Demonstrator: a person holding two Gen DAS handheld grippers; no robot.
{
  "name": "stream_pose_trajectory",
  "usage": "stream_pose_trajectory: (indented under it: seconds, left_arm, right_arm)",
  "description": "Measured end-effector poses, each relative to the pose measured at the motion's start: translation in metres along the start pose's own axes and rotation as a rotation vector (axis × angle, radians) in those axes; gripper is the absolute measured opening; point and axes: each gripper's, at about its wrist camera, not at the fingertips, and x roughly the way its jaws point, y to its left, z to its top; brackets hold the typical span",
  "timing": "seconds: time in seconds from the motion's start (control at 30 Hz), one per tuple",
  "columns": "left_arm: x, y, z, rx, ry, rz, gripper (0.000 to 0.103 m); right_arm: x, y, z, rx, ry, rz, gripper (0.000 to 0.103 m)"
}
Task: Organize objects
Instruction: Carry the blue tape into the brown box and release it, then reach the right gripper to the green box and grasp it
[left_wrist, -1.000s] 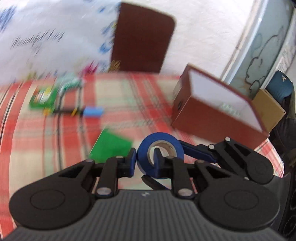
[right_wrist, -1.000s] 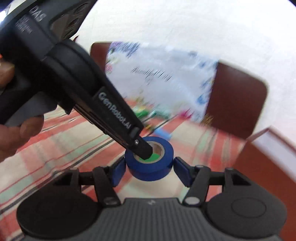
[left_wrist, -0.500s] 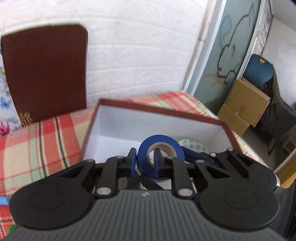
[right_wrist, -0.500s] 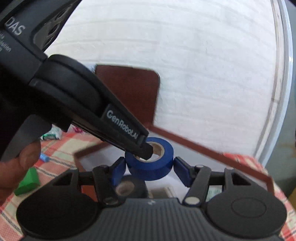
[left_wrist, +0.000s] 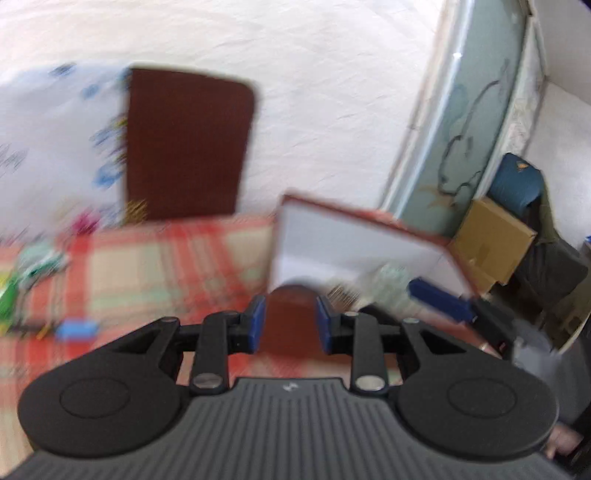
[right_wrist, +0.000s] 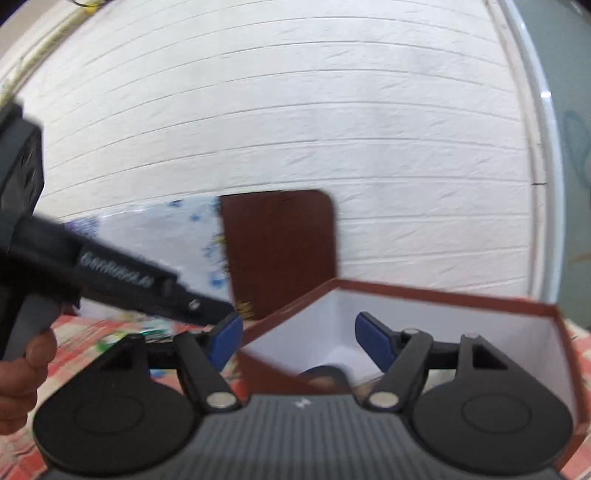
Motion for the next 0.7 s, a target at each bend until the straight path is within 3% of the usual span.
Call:
stream_pose_trajectory:
  seconds: [0.1, 0.17, 0.2, 0.33, 0.4, 0.5, 0.53, 0.67, 0.7]
  left_arm:
    - [-0.012, 0.060, -0.053, -0.051, 0.113, 0.204, 0.033]
    - [-0.022, 0.109, -0.082, -0.161, 0.169, 0.331, 0.027]
    - [-0.039, 0.127, -0.092, -0.195, 0.098, 0.315, 0.015]
    - [-0.065, 0.146, -0.114, -0.119, 0.015, 0.456, 0.016]
    - [-0.067, 0.147, -0.121, -0.116, -0.032, 0.449, 0.016]
    - [-0.066, 0.150, -0.119, -0.110, -0.044, 0.459, 0.016]
    - [-0.065, 0.151, -0.119, -0.113, -0.048, 0.456, 0.016]
    - [-0.070, 0.154, -0.125, -0.138, -0.062, 0.435, 0.016]
    - [-0.071, 0.155, -0.125, -0.141, -0.063, 0.433, 0.016]
  right_arm:
    - [0.009, 0.042, -0.025, -0.036, 0.120, 0.133, 0.070]
    - [0.019, 0.082, -0.043, -0.081, 0.223, 0.207, 0.068]
    - [0.026, 0.096, -0.050, -0.108, 0.264, 0.240, 0.068]
    - [0.048, 0.142, -0.069, -0.248, 0.401, 0.254, 0.071]
    - [0.075, 0.148, -0.068, -0.282, 0.429, 0.250, 0.072]
    - [0.098, 0.154, -0.060, -0.305, 0.417, 0.269, 0.093]
    - [0.106, 0.156, -0.058, -0.320, 0.416, 0.272, 0.094]
    - [0.138, 0.170, -0.057, -0.343, 0.443, 0.287, 0.088]
    - [0.140, 0.171, -0.057, -0.323, 0.452, 0.299, 0.072]
